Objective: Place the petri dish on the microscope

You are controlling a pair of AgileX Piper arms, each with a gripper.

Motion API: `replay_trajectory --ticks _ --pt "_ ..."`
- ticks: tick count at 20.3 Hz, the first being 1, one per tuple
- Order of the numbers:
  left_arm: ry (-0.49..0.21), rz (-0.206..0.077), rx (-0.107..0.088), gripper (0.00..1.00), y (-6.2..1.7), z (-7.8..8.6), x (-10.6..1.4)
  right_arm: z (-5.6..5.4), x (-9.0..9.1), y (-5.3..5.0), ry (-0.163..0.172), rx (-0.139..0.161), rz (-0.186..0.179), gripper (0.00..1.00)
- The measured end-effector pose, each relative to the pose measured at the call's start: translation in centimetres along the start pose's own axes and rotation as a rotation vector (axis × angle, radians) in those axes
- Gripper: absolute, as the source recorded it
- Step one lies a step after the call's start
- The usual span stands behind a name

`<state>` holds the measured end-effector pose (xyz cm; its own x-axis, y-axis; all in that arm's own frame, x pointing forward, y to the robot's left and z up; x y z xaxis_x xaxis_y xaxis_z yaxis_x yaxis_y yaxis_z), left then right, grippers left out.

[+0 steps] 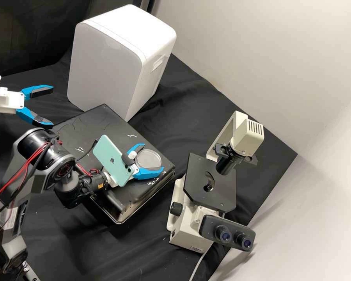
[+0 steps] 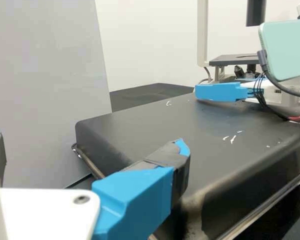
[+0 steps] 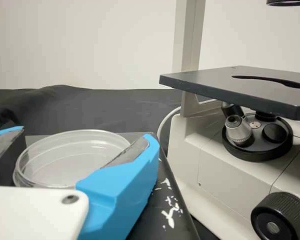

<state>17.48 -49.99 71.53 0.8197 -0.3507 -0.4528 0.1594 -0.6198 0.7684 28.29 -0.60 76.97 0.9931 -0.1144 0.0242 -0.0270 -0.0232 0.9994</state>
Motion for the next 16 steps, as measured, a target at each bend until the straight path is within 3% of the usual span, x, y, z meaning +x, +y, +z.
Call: replay_trajectory --ticks 4,9,16 --pt "0.0 0.0 0.0 1.0 0.0 0.0 0.0 0.0 -0.2 0.3 0.007 0.009 0.002 0.0" --pt "0.0 0.0 0.0 1.0 0.0 0.0 0.0 -0.4 -1.2 2.0 0.014 0.051 0.04 0.0" --pt "0.0 0.0 0.0 1.0 0.0 0.0 0.0 -1.5 -2.7 5.2 0.069 0.076 0.136 0.0"
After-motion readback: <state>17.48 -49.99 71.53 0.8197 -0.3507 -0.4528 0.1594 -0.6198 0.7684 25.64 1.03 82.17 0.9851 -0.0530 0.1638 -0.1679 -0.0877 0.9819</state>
